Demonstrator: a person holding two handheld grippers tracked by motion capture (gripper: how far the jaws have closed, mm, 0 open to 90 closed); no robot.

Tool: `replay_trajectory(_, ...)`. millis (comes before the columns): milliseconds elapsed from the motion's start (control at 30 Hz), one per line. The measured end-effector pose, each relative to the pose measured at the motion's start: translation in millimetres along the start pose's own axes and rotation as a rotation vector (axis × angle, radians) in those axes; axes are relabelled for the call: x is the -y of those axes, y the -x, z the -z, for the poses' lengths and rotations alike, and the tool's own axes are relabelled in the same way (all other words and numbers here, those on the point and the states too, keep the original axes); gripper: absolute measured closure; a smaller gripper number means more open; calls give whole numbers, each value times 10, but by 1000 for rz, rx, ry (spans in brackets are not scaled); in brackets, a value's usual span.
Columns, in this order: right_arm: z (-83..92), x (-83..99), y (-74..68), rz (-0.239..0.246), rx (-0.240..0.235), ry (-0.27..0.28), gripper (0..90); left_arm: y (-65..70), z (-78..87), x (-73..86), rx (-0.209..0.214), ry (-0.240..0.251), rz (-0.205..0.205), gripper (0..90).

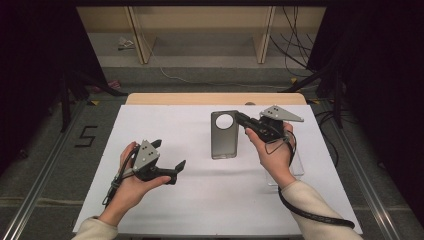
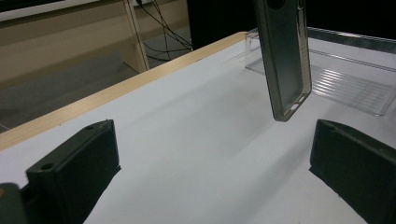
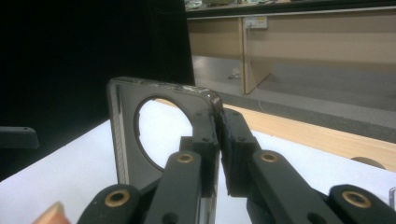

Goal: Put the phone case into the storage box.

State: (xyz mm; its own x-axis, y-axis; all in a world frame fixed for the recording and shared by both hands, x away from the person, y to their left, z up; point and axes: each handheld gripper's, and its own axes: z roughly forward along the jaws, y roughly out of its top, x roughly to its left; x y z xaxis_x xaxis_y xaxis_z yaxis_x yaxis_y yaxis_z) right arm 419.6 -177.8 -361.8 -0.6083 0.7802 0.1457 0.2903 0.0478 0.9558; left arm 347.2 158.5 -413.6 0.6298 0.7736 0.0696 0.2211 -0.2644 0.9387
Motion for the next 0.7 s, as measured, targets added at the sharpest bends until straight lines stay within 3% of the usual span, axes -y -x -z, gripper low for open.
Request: replay_trajectory(700,72,-68,109,-22,29,29,855,-6,-1,14,-4,-9,-11,11)
